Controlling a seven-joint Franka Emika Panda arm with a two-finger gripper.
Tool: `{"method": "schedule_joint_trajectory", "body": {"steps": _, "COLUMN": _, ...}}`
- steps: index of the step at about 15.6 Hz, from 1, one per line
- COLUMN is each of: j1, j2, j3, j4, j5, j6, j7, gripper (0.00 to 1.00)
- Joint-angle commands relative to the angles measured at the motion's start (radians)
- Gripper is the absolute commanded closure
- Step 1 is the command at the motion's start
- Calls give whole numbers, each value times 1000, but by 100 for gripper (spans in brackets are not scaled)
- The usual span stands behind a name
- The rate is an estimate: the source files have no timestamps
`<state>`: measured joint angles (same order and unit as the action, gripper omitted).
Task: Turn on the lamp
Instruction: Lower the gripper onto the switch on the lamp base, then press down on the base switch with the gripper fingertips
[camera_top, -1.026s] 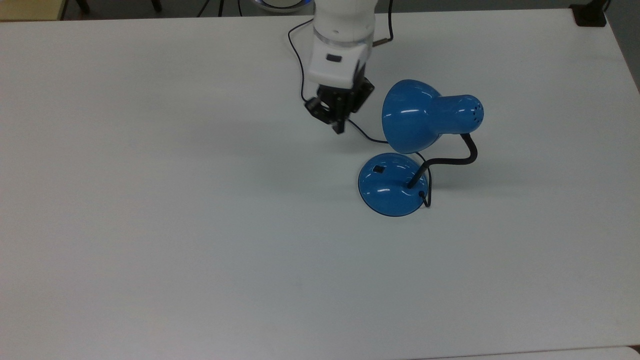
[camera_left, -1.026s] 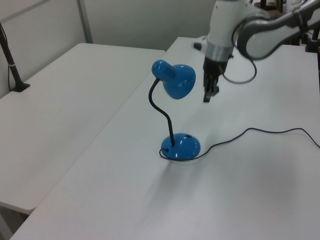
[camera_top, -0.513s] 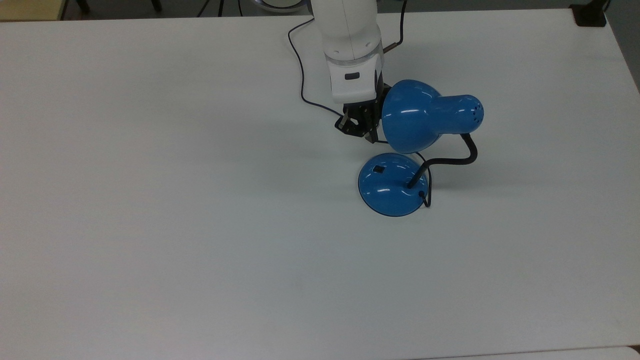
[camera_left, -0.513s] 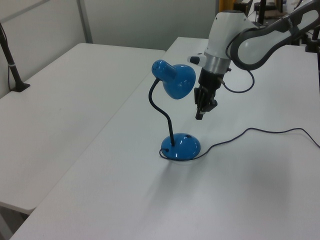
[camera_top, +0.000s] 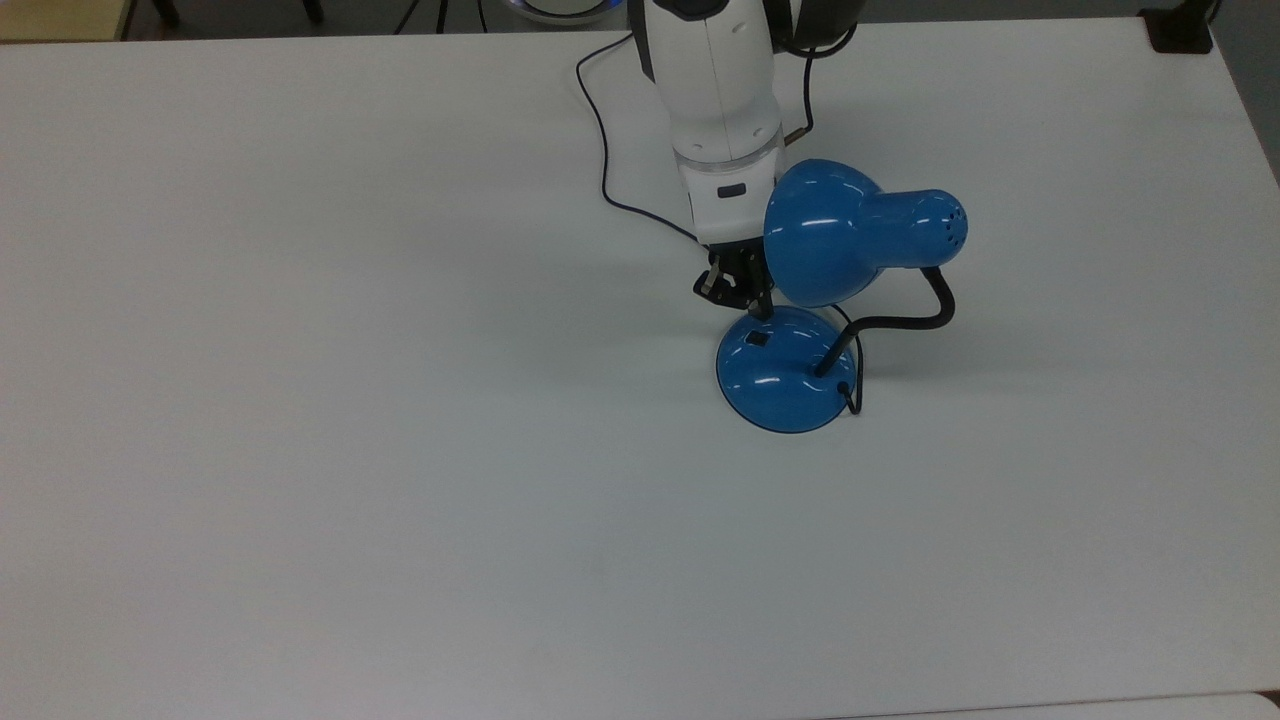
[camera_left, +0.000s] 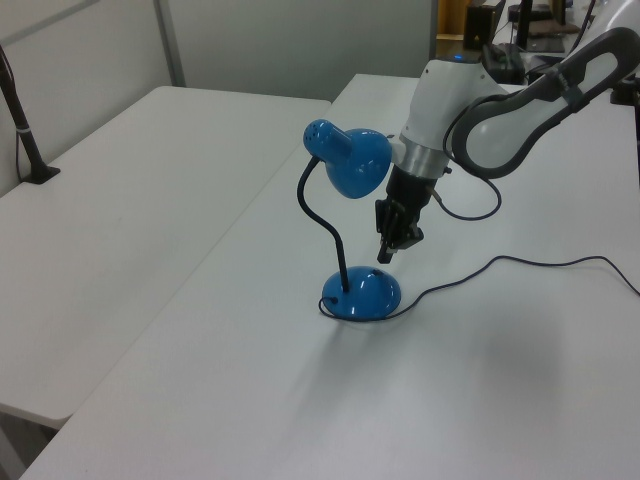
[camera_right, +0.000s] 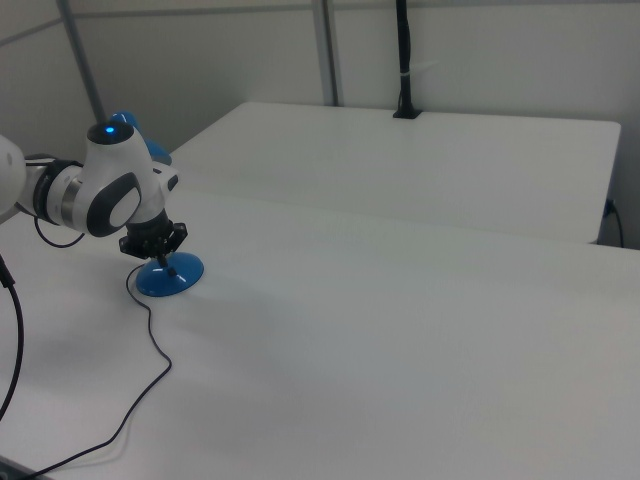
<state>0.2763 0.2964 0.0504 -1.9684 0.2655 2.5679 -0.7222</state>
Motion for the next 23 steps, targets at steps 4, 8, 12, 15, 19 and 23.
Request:
{"method": "schedule_joint_trajectory", "body": {"steps": 4, "j1": 1, "j2": 21, "j3": 12, "j4": -6, "j5": 23, "j6": 81, "j7": -52, "gripper": 100}}
{"method": "schedule_joint_trajectory", "body": {"steps": 8, "j1": -2, "j2": 33, "j3": 13, "j4": -1, "j5": 23, "j6": 86, "j7": -52, "gripper": 100}}
{"method": "schedule_joint_trajectory", "body": {"steps": 12, "j1": -2, "j2": 55, "j3": 14, "j4": 5, "j5": 21, "j6": 124, "j7": -52, "gripper": 100}}
{"method": "schedule_joint_trajectory", "body": {"steps": 15, "j1": -8, "j2": 58, "j3": 32, "j4": 5, "j5": 21, "j6": 138, "j7": -52, "gripper": 100}}
{"method": "schedule_joint_trajectory", "body": {"steps": 19, "j1": -8, "j2": 66, "j3": 36, "j4": 5, "j5": 21, "j6": 137, "j7": -51, "gripper": 100}}
{"method": "schedule_joint_trajectory", "body": {"steps": 23, "j1": -8, "j2": 73, "j3": 36, "j4": 5, "j5": 21, "j6": 138, "j7": -45, "gripper": 100}}
